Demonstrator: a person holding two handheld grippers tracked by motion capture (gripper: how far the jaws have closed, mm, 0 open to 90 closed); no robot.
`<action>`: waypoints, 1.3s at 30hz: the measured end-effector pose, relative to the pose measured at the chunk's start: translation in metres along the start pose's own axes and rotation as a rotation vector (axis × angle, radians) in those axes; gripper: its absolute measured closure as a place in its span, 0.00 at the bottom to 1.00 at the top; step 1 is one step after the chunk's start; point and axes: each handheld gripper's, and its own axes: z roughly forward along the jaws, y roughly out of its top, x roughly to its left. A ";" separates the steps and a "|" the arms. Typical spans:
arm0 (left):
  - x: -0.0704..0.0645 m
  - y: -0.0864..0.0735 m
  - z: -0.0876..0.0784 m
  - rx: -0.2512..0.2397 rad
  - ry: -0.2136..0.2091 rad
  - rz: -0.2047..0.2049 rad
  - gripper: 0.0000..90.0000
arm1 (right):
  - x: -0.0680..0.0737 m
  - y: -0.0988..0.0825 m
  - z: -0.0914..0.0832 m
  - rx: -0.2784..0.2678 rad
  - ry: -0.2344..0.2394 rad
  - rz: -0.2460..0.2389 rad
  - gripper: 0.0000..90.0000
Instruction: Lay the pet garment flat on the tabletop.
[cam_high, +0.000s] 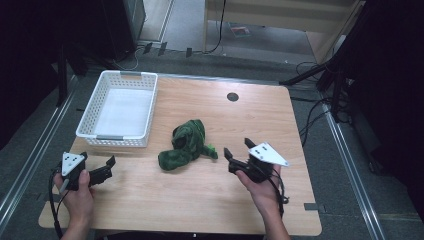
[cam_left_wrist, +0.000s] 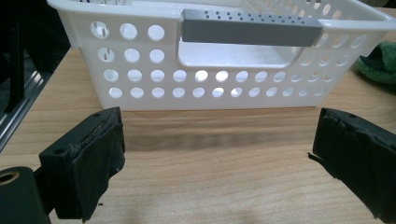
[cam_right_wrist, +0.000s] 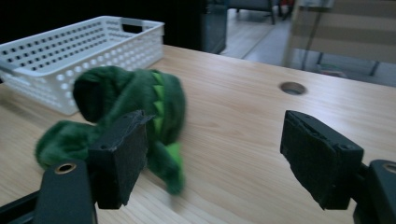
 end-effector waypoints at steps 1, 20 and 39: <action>0.000 0.000 0.000 -0.002 0.001 0.005 0.03 | 0.006 0.003 0.007 0.010 0.023 -0.012 0.27; -0.025 0.008 -0.004 -0.019 0.008 0.075 0.03 | 0.060 -0.015 0.135 0.289 0.044 -0.060 0.52; -0.143 0.050 0.009 -0.160 -0.358 0.192 0.03 | 0.015 -0.008 0.042 0.213 0.206 0.027 0.68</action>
